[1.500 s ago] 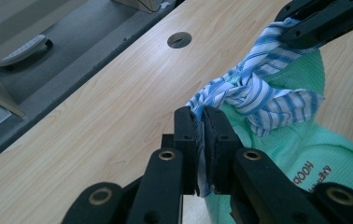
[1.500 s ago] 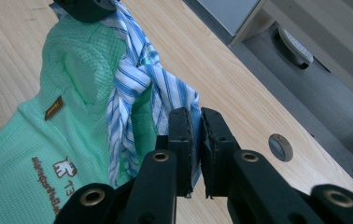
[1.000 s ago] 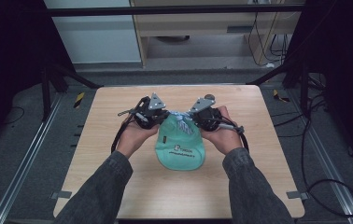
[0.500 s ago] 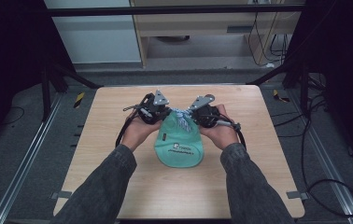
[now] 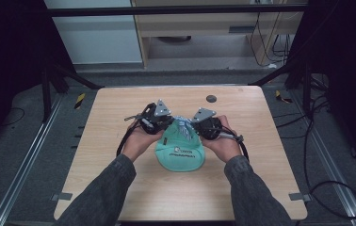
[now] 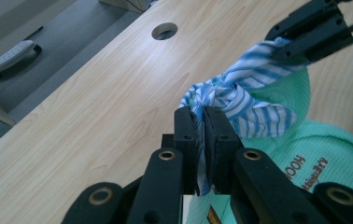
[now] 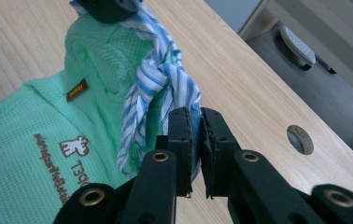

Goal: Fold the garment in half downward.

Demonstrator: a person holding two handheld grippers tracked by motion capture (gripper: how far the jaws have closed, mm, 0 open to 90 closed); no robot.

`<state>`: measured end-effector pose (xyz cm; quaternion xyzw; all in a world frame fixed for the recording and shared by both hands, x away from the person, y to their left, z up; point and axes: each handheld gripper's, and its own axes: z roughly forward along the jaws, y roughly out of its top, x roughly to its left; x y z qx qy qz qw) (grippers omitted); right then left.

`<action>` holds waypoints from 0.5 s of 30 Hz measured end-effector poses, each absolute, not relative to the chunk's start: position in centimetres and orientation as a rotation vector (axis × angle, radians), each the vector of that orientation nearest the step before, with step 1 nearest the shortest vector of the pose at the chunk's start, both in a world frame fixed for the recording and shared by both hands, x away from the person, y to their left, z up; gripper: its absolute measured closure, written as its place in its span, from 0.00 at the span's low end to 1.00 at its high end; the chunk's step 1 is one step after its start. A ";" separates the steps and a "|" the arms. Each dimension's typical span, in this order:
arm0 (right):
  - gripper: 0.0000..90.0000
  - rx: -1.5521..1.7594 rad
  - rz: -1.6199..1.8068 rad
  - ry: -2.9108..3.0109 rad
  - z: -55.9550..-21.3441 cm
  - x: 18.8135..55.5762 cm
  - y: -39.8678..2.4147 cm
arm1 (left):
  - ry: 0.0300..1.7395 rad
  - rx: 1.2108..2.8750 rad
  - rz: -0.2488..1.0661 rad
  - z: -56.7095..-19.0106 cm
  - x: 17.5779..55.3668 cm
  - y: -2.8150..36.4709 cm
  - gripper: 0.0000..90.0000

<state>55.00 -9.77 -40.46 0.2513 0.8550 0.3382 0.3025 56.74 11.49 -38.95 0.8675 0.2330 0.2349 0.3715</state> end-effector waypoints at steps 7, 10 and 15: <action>0.92 0.648 0.904 2.278 -40.7 53.6 -10.0 | 0.585 2.233 0.577 -39.5 54.8 11.9 0.94; 0.92 0.644 0.905 2.289 -40.9 53.1 -9.9 | 0.597 2.228 0.548 -39.9 54.1 12.2 0.94; 0.92 0.634 0.903 2.311 -41.4 52.6 -9.7 | 0.597 2.232 0.524 -40.7 53.2 12.6 0.94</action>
